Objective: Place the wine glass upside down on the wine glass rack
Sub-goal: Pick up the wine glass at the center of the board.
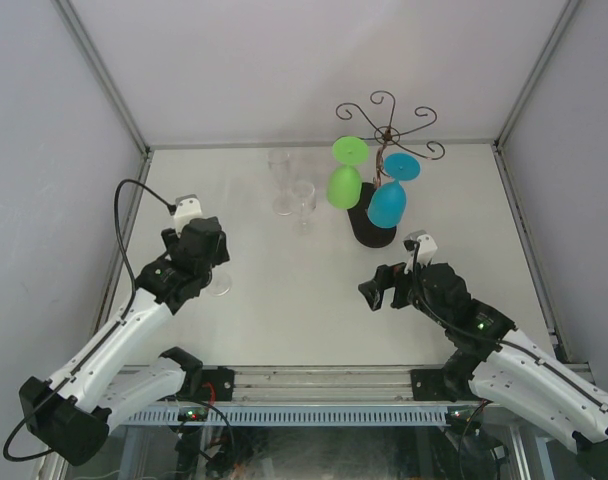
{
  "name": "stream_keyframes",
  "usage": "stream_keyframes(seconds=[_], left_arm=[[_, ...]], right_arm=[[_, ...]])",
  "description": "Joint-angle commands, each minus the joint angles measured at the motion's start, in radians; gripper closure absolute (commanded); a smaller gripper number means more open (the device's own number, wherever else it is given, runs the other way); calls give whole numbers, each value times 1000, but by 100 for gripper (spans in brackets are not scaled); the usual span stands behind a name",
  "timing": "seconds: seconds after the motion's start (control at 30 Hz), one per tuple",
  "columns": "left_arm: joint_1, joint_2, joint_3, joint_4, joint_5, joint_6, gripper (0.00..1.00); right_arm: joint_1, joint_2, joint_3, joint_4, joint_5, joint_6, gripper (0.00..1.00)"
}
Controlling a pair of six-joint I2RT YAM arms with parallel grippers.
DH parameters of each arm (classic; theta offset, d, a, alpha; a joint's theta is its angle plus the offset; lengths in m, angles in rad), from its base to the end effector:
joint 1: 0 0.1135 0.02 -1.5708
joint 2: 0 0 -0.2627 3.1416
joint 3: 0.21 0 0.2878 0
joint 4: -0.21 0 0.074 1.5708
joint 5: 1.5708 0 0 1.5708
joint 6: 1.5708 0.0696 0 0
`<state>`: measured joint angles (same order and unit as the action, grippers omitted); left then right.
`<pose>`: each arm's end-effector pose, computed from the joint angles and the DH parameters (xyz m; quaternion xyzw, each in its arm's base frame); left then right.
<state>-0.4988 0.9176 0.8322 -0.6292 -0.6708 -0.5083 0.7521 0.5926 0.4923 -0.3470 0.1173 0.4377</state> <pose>0.2341 -0.0783 0.2737 -0.1407 0.8584 0.0731 0.4878 0.1642 0.1424 0.2298 -0.1014 0.8393 0.2569 0.4682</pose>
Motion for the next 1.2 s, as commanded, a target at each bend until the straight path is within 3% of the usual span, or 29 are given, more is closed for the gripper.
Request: stream_keyframes(seconds=[0.0,0.4,0.67,0.73,0.93,1.07,1.17], left_arm=[[8,2,-12,30,-20,15,29],[8,-56,2,10,-9,23,50],[8,-108,27,-4,103,55,62],[6,-130,28,0,139,68,68],[-6,-182,42,32,256,121,99],[-64,-189,74,33,264,143,100],[-169,-169,116,35,221,147,100]], right_arm=[[-3,2,-5,48,-8,21,0],[-3,1,-4,48,-2,21,0],[-5,-20,-4,35,25,31,0],[-5,-27,-4,30,34,39,0],[-7,-45,-4,8,67,77,0],[-10,-58,-8,6,70,89,0],[-12,-72,-12,11,67,112,0]])
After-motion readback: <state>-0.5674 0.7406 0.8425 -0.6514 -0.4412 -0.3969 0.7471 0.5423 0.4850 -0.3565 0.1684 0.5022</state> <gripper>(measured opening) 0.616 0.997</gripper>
